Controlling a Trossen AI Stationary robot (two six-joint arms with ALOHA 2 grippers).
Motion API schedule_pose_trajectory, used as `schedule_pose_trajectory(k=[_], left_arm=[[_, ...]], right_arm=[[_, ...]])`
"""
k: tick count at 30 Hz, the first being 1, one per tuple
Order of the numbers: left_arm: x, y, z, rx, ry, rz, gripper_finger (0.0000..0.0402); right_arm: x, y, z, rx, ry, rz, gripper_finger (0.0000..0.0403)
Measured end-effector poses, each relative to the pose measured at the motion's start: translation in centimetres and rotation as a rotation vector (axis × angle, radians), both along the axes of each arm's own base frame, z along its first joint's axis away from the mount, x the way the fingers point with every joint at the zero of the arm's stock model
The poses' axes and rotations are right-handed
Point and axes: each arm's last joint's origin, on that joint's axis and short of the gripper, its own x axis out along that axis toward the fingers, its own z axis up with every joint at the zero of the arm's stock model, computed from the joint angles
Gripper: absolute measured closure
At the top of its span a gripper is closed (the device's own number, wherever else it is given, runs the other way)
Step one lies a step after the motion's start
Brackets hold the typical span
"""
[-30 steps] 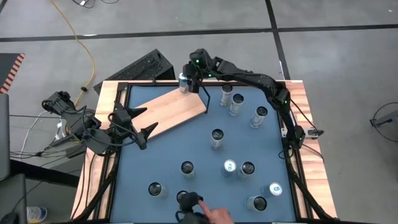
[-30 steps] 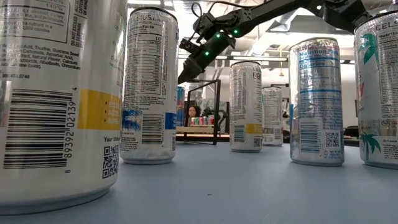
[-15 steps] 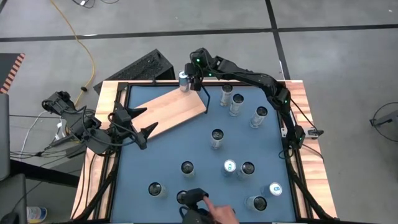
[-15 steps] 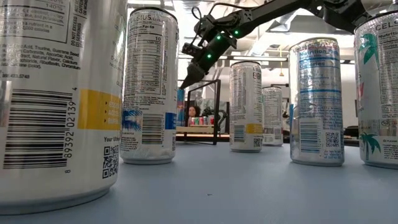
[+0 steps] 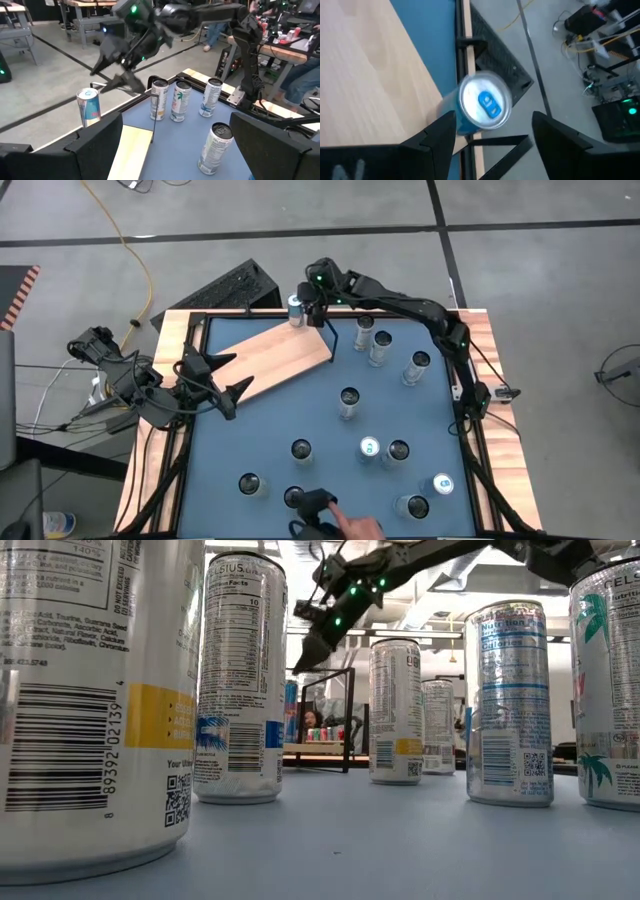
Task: Place canned beverage on shelf
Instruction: Put the left blue soda can on the shelf aligned with the other blue soda can
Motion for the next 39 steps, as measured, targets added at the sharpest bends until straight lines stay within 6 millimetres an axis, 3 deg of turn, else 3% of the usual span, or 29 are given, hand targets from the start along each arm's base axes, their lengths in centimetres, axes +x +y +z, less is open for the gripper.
schedule_pose_trajectory(k=[3, 7, 14, 19, 25, 29, 34, 39], left_arm=[[0.0, 0.0, 0.0, -0.01, -0.007, 0.003, 0.0047], [0.3, 0.4, 0.0, -0.032, -0.012, 0.014, 0.0047], [1.8, 2.9, -0.3, -0.109, 0.031, -0.024, 0.0047], [3.2, 5.5, 0.3, -0.13, 0.035, -0.141, 0.0047], [5.6, 7.1, 0.7, -0.014, 0.038, -0.282, 0.0047], [8.0, 7.1, -0.5, 0.029, 0.103, -0.411, 0.0047], [11.4, 5.9, -2.6, 0.067, 0.173, -0.605, 0.0047], [14.1, 5.0, -4.4, 0.084, 0.181, -0.678, 0.0047]], right_arm=[[-1.2, 1.1, 2.3, 0.001, -0.004, 0.008, 0.0148], [-4.5, 3.3, 6.7, 0.018, -0.019, 0.007, 0.0148], [-12.6, 7.4, 14.8, 0.026, -0.132, -0.032, 0.0148], [-18.1, 9.7, 18.7, 0.033, -0.245, -0.082, 0.0148], [-22.6, 12.1, 20.0, 0.107, -0.236, -0.125, 0.0148], [-24.8, 13.3, 19.8, 0.187, -0.195, -0.168, 0.0148], [-25.7, 14.1, 19.1, 0.28, -0.132, -0.209, 0.0148], [-25.6, 14.4, 18.6, 0.311, -0.087, -0.214, 0.0148]])
